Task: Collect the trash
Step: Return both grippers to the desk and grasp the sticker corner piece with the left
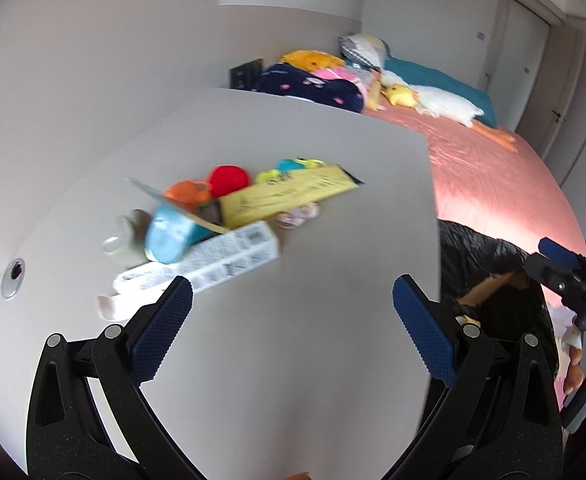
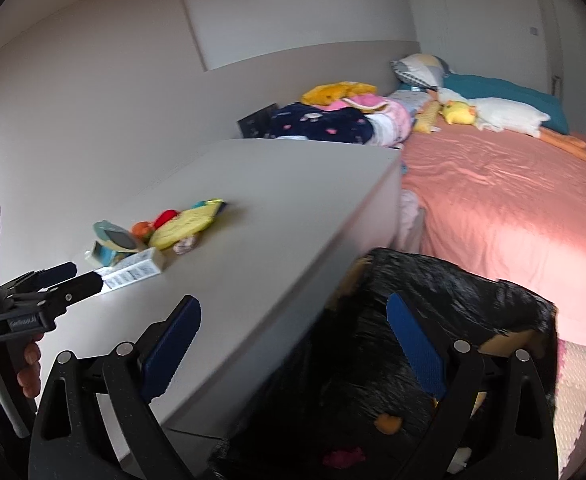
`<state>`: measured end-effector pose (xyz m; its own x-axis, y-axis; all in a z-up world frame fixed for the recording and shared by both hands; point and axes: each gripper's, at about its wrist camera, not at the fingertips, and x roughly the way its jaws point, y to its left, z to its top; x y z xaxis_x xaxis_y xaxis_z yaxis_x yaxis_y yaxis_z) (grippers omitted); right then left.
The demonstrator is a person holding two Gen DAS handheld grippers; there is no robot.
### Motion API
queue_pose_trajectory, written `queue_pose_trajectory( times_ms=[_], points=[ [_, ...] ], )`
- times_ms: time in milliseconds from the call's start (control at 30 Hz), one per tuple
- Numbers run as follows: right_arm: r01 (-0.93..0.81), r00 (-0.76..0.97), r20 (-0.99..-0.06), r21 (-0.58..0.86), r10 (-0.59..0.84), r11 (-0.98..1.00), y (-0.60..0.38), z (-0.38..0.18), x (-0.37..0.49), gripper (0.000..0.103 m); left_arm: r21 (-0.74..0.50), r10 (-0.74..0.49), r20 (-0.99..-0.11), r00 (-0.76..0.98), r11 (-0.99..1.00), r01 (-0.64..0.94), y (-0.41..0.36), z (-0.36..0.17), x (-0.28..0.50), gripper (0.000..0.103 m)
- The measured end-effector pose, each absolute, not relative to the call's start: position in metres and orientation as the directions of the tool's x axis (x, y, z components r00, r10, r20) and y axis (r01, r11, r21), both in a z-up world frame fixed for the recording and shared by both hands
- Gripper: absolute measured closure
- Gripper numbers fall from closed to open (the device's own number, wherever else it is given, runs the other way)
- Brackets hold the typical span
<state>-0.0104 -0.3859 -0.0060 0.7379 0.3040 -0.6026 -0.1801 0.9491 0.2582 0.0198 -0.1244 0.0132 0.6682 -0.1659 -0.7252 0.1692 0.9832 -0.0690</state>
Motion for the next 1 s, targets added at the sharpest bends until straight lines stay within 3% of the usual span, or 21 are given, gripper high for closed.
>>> queue_pose_trajectory(
  times_ms=[600, 900, 1000],
  points=[
    [-0.364, 0.702, -0.545, 0.279, 0.459, 0.888, -0.287, 0.011, 0.023, 0.009, -0.007, 0.011, -0.731, 0.682, 1.0, -0.023, -0.017, 0.006, 0.04, 0.006],
    [-0.396, 0.672, -0.559, 0.284, 0.486, 0.873, -0.254, 0.007, 0.039, 0.009, -0.043, 0.001, -0.734, 0.679, 0.998, -0.048, 0.004, -0.001, 0.056, 0.008],
    [-0.404, 0.666, -0.564, 0.278, 0.488, 0.872, -0.245, 0.006, 0.044, 0.009, -0.018, 0.007, -0.736, 0.677, 0.999, -0.03, 0.002, -0.004, 0.061, 0.013]
  ],
)
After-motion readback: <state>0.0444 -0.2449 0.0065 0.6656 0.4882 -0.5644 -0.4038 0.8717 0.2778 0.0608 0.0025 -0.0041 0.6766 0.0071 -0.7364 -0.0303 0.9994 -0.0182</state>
